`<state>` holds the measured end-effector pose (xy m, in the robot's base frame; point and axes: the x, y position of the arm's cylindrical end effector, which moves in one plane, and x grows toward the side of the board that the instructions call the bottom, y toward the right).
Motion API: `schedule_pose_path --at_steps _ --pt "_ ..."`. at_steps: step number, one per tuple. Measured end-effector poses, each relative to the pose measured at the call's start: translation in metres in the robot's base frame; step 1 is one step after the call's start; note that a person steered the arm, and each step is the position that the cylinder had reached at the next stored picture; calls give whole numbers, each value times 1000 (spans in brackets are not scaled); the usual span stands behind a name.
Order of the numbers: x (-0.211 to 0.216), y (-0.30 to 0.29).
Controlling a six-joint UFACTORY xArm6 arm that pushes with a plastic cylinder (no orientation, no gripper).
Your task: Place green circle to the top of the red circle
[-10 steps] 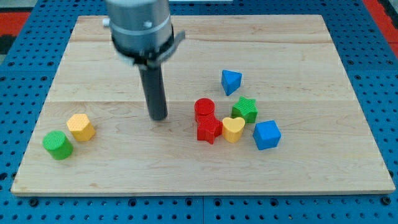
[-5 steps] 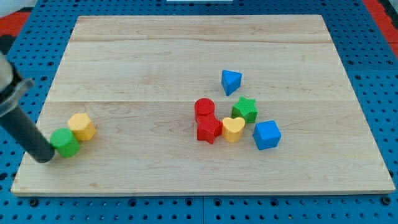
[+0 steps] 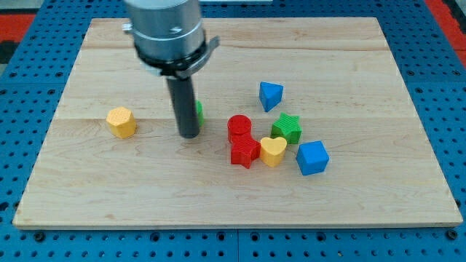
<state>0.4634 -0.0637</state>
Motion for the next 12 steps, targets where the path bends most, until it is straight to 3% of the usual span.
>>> schedule_pose_path --at_steps 4,5,8,9,10,11,12 --pt "-58 -34" --pt "-62 8" --pt "-112 64" --pt "-90 81" --pt "-29 102" --pt "-32 114" --pt "-71 122"
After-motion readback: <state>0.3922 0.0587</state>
